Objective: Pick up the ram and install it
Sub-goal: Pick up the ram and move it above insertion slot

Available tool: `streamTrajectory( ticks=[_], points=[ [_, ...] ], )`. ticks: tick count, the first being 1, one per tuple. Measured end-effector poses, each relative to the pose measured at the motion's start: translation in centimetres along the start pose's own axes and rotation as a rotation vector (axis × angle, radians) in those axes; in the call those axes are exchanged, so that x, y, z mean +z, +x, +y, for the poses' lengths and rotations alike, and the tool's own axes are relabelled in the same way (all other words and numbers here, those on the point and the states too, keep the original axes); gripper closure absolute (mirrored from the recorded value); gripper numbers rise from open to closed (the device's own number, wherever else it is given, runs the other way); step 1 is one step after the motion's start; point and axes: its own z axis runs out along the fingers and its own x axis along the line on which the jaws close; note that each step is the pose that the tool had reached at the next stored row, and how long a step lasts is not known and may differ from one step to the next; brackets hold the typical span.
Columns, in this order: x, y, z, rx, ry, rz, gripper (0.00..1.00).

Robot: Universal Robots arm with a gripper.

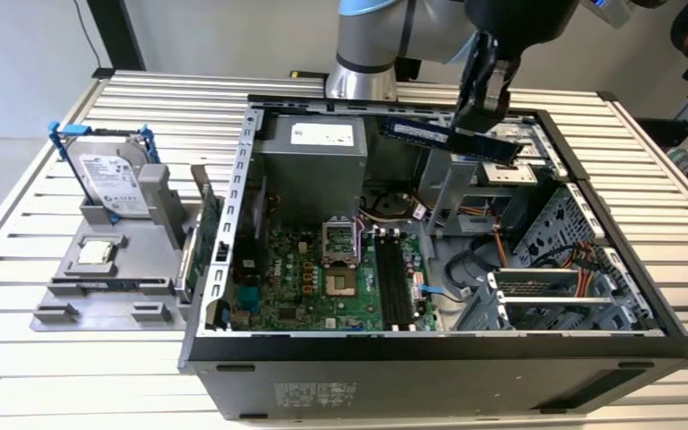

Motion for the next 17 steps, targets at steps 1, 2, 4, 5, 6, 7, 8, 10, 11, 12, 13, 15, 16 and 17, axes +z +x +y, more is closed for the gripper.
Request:
streamTrajectory(
  ticks=[1, 2, 4, 5, 6, 7, 8, 10, 11, 12, 13, 15, 16, 17],
  points=[
    [0.00, 0.00, 0.00, 0.013, 0.0008, -0.0005, 1.00],
    [0.00, 0.00, 0.00, 0.025, 0.0015, -0.0009, 1.00],
    [0.01, 0.00, 0.00, 0.049, 0.0029, -0.0018, 1.00],
    [0.01, 0.00, 0.00, 0.061, 0.0036, -0.0022, 1.00],
    [0.01, 0.00, 0.00, 0.073, 0.0044, -0.0026, 1.00],
    [0.01, 0.00, 0.00, 0.085, 0.0051, -0.0030, 1.00],
    [0.01, 0.00, 0.00, 0.097, 0.0059, -0.0034, 1.00],
    [0.02, 0.00, 0.00, 0.122, 0.0074, -0.0041, 1.00],
    [0.02, 0.00, 0.00, 0.133, 0.0081, -0.0044, 1.00],
    [0.02, 0.00, 0.00, 0.146, 0.0089, -0.0047, 1.00],
    [0.02, 0.00, 0.00, 0.157, 0.0096, -0.0051, 1.00],
    [0.03, 0.01, 0.00, 0.181, 0.0111, -0.0057, 1.00],
    [0.03, 0.01, 0.00, 0.193, 0.0119, -0.0060, 1.00],
    [0.04, 0.01, 0.00, 0.205, 0.0126, -0.0065, 1.00]
  ],
)
